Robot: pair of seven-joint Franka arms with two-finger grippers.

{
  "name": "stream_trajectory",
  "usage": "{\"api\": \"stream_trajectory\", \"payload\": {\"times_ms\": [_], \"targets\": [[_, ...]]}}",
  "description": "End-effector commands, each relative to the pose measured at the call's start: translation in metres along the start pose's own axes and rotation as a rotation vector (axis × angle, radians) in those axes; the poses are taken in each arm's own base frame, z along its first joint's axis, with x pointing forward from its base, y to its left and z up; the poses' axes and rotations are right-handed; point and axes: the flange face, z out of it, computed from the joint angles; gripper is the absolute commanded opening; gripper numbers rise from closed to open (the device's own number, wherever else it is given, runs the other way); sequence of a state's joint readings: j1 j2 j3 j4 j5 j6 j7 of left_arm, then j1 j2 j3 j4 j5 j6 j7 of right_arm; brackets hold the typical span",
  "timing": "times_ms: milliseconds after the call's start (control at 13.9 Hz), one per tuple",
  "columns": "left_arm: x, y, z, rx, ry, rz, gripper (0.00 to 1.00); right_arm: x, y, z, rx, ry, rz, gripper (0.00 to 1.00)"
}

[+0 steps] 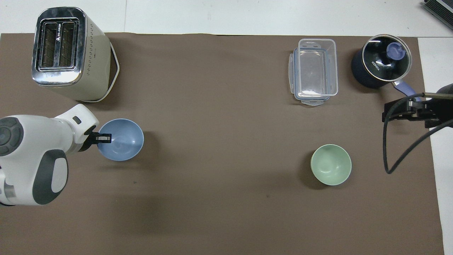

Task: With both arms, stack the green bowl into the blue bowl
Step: 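Grip the blue bowl rim with the left gripper and slide it toward the table center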

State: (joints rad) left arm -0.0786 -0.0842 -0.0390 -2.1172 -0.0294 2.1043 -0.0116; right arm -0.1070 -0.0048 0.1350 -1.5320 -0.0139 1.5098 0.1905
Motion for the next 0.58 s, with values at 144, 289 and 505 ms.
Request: {"api": "stream_trajectory", "payload": {"times_ms": [144, 289, 505], "targets": [[0.012, 0.013, -0.059, -0.044, -0.038, -0.017, 0.00, 0.001, 0.003, 0.000, 0.005, 0.001, 0.014, 1.00], [0.008, 0.014, -0.058, -0.049, -0.036, -0.017, 0.00, 0.001, 0.004, -0.001, 0.005, 0.002, 0.015, 1.00], [0.007, 0.037, -0.050, -0.081, -0.029, 0.009, 0.00, 0.002, 0.004, 0.000, 0.006, 0.007, 0.017, 1.00]]}}
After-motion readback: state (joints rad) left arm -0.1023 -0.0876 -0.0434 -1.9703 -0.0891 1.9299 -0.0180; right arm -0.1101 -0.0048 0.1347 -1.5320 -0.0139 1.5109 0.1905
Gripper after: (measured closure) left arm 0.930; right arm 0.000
